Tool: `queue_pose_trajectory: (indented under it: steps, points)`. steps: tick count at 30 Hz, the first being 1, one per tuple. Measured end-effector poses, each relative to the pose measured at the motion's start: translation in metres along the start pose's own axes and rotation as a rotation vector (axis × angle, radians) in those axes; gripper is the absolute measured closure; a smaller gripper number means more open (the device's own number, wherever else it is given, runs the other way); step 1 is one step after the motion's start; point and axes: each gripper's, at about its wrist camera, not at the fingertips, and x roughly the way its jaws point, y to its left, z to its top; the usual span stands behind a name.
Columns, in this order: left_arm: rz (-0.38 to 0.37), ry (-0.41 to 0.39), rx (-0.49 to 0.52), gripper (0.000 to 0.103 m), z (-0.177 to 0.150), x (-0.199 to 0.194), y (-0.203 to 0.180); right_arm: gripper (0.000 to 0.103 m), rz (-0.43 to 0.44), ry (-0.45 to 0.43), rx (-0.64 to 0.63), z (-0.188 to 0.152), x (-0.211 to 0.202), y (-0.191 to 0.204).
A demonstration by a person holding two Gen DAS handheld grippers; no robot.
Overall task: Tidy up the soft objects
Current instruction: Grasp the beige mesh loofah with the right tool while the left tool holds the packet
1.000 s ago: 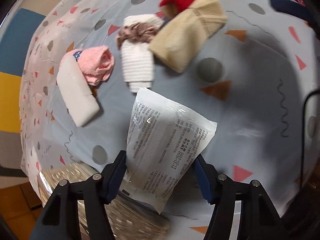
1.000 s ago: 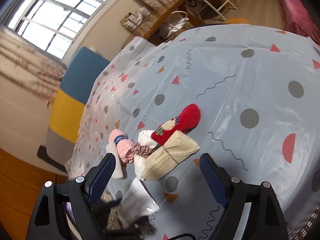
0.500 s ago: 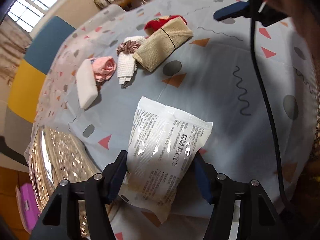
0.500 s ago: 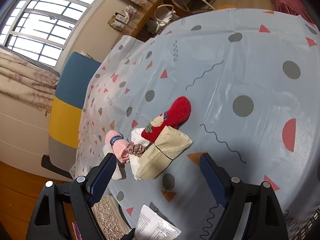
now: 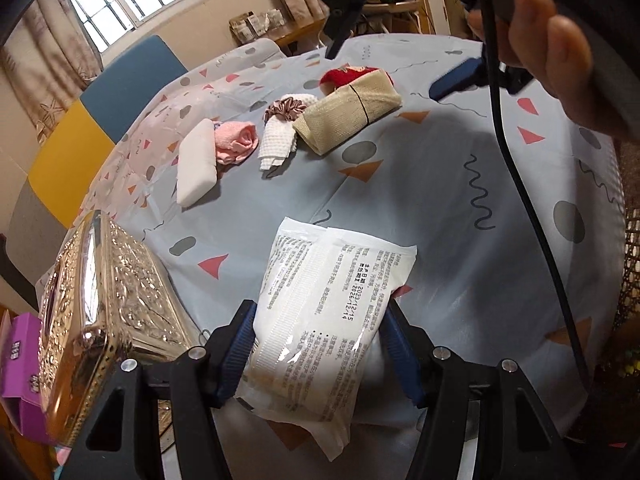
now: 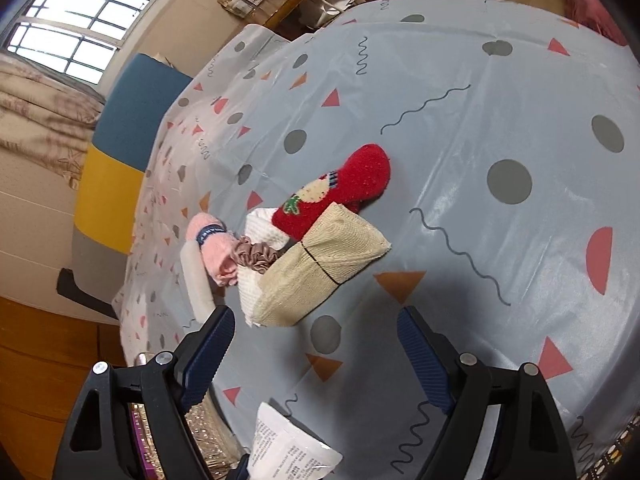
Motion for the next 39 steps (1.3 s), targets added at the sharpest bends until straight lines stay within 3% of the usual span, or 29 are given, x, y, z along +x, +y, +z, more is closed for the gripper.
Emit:
queue_pose_trajectory:
  steps: [5,10,16,21,28,32,35,39]
  points:
    - [-0.018,-0.020,-0.017,0.040,-0.003,0.000,0.004,0.020,-0.048,-0.029,-0.177,-0.003,-0.003,0.031]
    - [-0.035,-0.031,-0.042,0.040,-0.006,0.000,0.006,0.020,-0.092,-0.036,-0.146,0.016,-0.002,0.029]
    - [-0.042,-0.037,-0.059,0.040,-0.007,0.000,0.008,0.020,-0.182,-0.050,-0.258,0.053,0.004,0.043]
    - [-0.045,-0.037,-0.067,0.040,-0.007,0.001,0.008,0.020,-0.157,0.051,-0.228,0.063,0.029,0.034]
    - [-0.053,-0.038,-0.072,0.040,-0.007,0.000,0.009,0.020,-0.016,0.302,-0.250,0.010,0.040,0.030]
    - [-0.056,-0.040,-0.081,0.040,-0.009,0.000,0.010,0.020,-0.077,0.378,-0.427,-0.020,0.027,0.038]
    - [-0.053,-0.038,-0.082,0.040,-0.008,0.000,0.009,0.020,-0.205,0.255,-0.671,-0.030,0.008,0.061]
    - [-0.056,-0.033,-0.087,0.040,-0.008,0.000,0.010,0.020,-0.258,0.183,-0.978,-0.046,0.013,0.098]
